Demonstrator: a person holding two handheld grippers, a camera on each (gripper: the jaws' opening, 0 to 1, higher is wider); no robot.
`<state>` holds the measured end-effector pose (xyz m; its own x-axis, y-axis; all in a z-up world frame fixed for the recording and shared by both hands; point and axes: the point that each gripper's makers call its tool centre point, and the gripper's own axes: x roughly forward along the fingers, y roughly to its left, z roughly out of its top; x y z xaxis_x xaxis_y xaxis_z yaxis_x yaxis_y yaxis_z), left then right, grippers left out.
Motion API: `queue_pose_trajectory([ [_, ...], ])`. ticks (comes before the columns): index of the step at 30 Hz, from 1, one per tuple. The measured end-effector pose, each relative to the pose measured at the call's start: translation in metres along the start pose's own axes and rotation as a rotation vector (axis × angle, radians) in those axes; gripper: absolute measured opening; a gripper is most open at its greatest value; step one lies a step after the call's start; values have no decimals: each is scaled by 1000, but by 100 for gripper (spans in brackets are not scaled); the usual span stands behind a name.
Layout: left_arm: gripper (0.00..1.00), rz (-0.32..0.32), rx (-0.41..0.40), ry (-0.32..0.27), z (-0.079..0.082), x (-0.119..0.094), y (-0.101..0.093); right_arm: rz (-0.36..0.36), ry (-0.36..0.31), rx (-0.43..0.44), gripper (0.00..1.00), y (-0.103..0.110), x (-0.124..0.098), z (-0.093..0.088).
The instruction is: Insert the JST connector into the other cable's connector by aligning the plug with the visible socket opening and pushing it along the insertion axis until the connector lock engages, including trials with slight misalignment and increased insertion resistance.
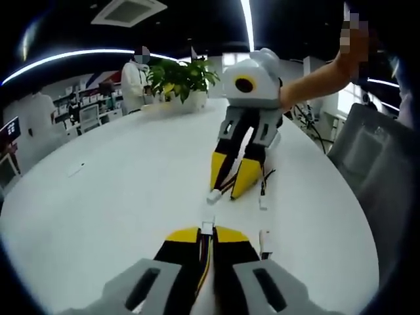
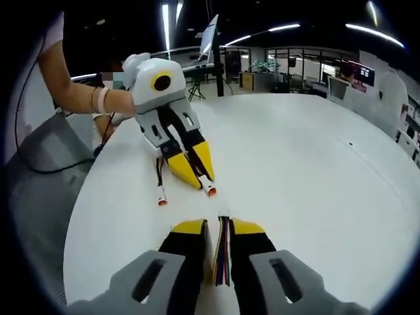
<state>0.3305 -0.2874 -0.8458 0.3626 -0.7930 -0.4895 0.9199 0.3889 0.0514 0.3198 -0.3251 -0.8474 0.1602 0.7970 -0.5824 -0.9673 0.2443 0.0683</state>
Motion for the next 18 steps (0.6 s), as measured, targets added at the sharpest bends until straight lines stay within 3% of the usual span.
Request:
queue_pose_trajectory([
  [15,0,-12,-15,-6,2,-1,-6,-11,-30,21,5,-7,2,3],
  [18,0,-14,31,4,3,-1,-7,-2,-25,-2,4,-5,2,3],
])
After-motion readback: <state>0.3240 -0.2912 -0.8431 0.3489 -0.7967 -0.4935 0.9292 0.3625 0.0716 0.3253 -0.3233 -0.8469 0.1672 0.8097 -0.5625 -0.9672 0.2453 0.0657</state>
